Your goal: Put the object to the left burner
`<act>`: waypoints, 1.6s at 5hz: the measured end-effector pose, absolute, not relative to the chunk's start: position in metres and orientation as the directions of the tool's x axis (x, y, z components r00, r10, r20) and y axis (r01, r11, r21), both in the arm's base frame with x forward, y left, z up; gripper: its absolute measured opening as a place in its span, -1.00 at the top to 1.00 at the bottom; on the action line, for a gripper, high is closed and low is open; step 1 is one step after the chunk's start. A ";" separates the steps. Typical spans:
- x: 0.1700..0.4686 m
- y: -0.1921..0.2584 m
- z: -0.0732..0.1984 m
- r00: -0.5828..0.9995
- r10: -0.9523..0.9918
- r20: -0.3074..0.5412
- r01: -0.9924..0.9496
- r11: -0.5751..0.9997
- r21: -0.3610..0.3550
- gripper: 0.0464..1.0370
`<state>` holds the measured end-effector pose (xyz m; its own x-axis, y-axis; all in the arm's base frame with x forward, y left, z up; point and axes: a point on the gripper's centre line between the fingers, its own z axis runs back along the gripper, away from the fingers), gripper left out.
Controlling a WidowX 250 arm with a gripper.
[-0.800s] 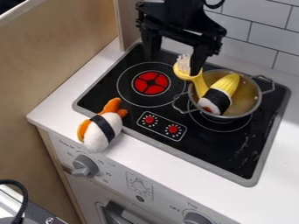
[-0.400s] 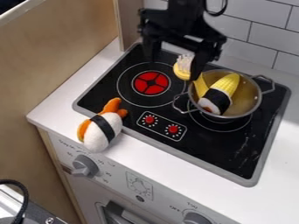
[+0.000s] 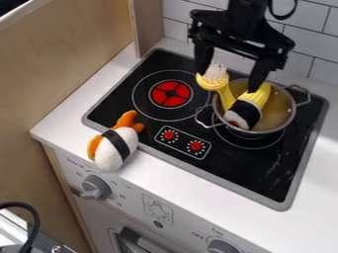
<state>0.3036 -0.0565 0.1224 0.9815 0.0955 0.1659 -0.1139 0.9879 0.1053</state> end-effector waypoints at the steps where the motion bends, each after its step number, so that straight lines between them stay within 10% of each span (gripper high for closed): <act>1: 0.308 -0.064 0.117 0.979 0.085 0.187 -0.108 0.988 0.115 -0.92; 8: 0.308 -0.086 0.069 0.950 0.091 0.299 -0.137 0.981 0.139 -0.92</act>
<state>0.3077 -0.0859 0.0691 0.9500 0.0907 0.2987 -0.1373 0.9808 0.1387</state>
